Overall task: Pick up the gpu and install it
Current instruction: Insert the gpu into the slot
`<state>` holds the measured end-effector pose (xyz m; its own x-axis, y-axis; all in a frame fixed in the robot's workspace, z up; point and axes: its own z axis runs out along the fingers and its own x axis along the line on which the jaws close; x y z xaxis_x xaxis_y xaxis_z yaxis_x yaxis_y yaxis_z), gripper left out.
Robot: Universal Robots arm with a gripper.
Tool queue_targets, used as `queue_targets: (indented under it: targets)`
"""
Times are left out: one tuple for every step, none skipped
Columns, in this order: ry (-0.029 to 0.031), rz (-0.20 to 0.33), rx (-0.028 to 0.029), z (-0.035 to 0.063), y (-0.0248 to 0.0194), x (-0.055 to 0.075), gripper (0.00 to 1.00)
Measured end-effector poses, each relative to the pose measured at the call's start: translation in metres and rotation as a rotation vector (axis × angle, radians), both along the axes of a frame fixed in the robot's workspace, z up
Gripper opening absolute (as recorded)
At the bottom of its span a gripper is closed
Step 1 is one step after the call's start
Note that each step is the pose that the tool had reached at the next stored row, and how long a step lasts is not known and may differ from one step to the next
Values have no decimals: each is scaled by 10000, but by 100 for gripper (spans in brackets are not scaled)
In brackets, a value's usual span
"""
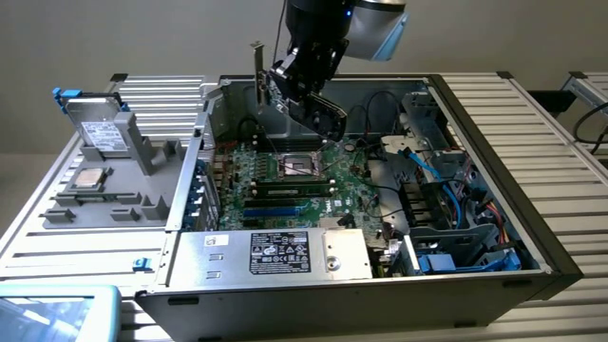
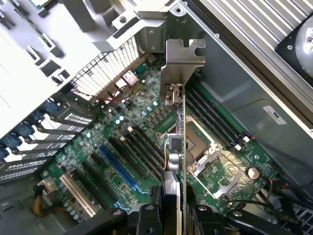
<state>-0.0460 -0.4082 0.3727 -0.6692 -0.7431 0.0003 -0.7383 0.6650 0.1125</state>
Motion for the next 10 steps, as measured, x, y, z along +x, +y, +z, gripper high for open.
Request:
queue_targets:
  targets:
    - [0,179,-1,0,0,0,29]
    - [1,360,-1,1,0,0,29]
    - [0,539,-1,1,0,0,29]
    - [0,719,0,0,0,0,29]
    - [0,905,-1,0,0,0,29]
    - [0,1083,0,0,0,0,29]
    - [0,1270,-1,0,0,0,29]
    - [1,1448,-1,0,0,0,29]
    - [1,1630,-1,1,0,0,29]
    - [0,1809,-1,0,0,0,29]
